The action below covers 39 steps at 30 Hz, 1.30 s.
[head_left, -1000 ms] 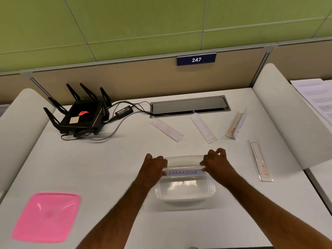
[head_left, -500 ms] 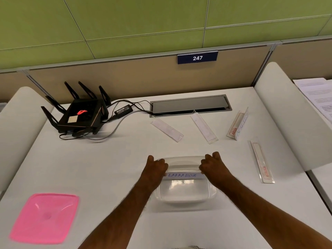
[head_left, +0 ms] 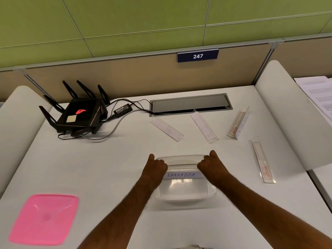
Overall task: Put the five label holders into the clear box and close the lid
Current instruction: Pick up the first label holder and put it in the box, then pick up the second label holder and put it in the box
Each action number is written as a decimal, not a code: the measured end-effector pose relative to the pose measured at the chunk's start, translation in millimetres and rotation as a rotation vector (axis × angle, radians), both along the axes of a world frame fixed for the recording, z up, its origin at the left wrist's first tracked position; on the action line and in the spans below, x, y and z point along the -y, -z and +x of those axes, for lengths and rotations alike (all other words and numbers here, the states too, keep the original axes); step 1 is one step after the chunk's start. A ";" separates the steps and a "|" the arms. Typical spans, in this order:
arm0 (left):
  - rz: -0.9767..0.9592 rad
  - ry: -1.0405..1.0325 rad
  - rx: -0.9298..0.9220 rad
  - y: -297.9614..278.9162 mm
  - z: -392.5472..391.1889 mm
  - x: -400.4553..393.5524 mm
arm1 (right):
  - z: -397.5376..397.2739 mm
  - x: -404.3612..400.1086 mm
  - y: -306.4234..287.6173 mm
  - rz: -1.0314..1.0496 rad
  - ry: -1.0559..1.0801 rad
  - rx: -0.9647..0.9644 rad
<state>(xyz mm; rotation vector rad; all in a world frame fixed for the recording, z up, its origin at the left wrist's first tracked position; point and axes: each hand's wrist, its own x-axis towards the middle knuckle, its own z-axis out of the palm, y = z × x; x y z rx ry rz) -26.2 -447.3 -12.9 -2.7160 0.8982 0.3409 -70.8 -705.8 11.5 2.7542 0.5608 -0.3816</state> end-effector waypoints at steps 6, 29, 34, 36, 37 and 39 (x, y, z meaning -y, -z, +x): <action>0.017 -0.002 -0.008 -9.5 0.1 5.7 | 0.1 0.2 3.8 0.002 0.019 -0.038; -0.833 -0.402 0.257 -19.4 50.7 -7.5 | 74.1 -3.4 -8.4 0.929 0.662 0.042; -0.752 -0.451 0.217 -18.2 95.0 -14.0 | 106.2 -15.3 -0.7 1.022 0.798 -0.082; -0.772 -0.510 0.149 -16.8 110.8 -14.3 | 114.9 -19.5 5.2 1.047 0.823 -0.129; -0.787 -0.540 0.112 -16.3 117.8 -13.8 | 118.9 -21.3 9.1 1.055 0.837 -0.152; -0.824 -0.603 0.036 -16.0 131.1 -12.6 | 126.4 -25.3 16.9 1.098 0.866 -0.228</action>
